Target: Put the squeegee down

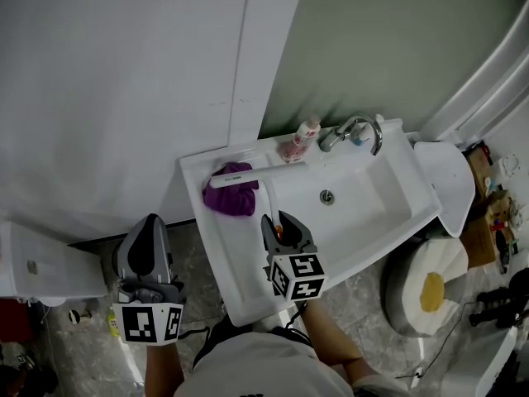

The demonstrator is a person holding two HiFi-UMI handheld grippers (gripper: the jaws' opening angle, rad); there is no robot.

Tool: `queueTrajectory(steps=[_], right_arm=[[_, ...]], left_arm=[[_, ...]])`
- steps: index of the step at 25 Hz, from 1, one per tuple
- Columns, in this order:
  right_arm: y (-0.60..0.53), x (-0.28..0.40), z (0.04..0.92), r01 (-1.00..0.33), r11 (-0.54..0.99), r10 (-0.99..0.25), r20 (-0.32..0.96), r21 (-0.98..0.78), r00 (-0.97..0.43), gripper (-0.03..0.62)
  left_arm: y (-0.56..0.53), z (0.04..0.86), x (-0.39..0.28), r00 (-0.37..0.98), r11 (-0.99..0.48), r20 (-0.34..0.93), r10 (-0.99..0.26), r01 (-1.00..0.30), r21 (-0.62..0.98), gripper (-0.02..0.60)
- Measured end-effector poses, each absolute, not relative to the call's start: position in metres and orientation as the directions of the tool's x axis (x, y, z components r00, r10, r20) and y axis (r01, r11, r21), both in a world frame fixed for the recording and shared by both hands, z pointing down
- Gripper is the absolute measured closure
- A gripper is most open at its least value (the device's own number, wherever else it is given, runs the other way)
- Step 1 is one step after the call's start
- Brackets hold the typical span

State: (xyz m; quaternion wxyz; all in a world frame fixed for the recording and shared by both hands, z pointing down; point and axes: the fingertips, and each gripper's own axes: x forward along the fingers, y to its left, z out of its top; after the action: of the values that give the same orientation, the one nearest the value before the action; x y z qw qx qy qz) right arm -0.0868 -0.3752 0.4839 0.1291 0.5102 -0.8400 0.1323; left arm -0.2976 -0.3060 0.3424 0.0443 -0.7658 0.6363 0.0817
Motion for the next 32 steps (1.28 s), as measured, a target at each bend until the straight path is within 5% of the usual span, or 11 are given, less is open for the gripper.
queueTrajectory(steps=[15,32], right_arm=[[-0.429,-0.11,0.578,-0.894,0.441,-0.721,0.563,-0.078,-0.405,0.486],[-0.455,-0.126,0.626,-0.889,0.455,-0.647,0.664,-0.058,-0.375,0.485]], left_arm=[[-0.329,0.367,-0.321,0.148,-0.155,-0.12,-0.982,-0.986,0.059,0.574],[-0.337,0.384,-0.337,0.108,-0.114,-0.072,-0.991,-0.991,0.071,0.574]])
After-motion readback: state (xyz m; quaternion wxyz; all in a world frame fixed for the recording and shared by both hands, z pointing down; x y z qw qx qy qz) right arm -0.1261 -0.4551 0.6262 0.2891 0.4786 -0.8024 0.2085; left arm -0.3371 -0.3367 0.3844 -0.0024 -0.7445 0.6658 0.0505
